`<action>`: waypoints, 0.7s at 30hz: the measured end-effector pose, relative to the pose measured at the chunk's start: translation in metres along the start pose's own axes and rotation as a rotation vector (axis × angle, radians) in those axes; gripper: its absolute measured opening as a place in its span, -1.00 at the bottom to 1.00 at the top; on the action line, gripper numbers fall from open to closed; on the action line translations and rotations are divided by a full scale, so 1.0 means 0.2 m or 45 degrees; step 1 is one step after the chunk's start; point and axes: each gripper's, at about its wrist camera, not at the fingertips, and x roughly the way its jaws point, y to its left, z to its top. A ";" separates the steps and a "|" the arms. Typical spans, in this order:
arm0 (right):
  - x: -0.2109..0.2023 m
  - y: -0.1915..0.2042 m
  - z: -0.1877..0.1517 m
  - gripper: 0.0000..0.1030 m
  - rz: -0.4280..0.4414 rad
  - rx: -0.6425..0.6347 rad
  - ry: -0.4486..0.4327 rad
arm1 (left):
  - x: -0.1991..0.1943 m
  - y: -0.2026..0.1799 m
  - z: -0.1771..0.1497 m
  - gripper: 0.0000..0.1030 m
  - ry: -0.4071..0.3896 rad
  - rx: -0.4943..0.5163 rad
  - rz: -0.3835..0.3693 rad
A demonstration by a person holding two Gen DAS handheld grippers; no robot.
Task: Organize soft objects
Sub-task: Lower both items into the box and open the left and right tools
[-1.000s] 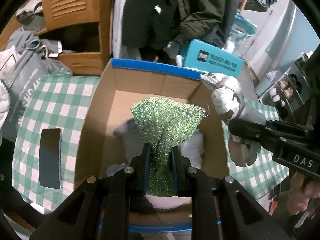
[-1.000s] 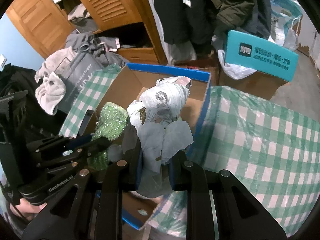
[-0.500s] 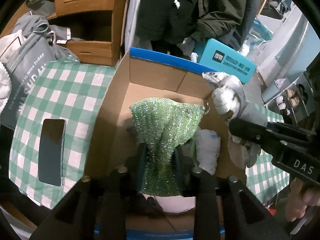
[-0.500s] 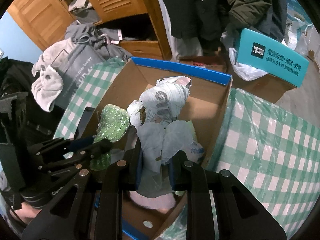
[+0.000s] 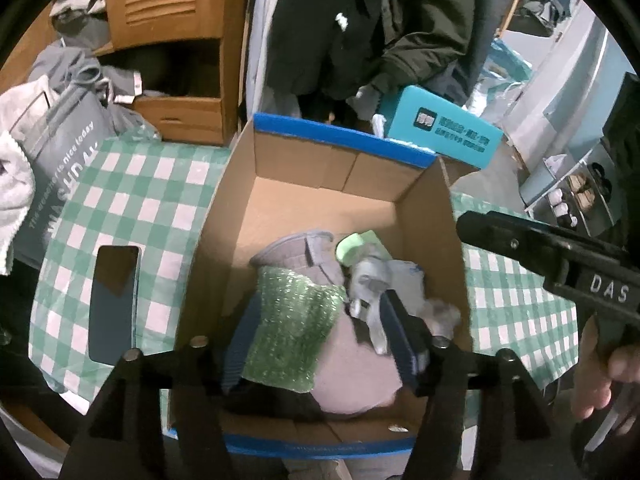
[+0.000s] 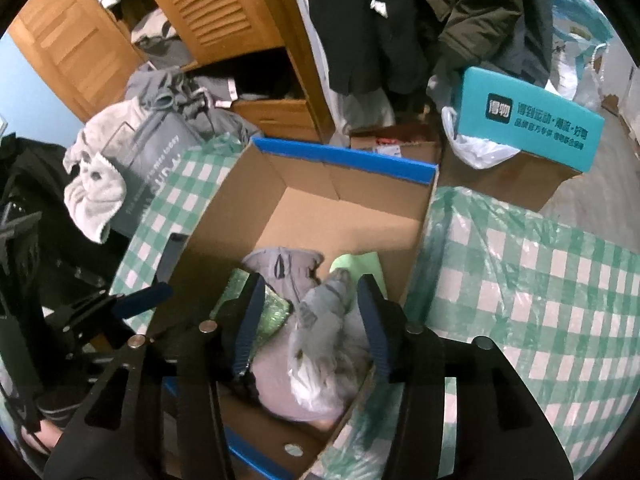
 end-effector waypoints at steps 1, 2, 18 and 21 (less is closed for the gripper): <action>-0.02 0.00 0.00 0.03 0.002 0.005 -0.010 | -0.02 -0.01 0.00 0.33 -0.012 0.008 0.000; -0.04 0.00 0.00 0.09 0.005 0.007 -0.018 | -0.05 -0.02 -0.01 0.36 -0.028 0.021 0.004; -0.43 -0.04 -0.14 0.42 -0.090 -0.012 -0.187 | -0.27 -0.19 -0.02 0.62 -0.149 0.109 -0.006; -0.48 -0.05 -0.17 0.42 -0.098 -0.015 -0.210 | -0.29 -0.23 -0.03 0.65 -0.172 0.133 0.018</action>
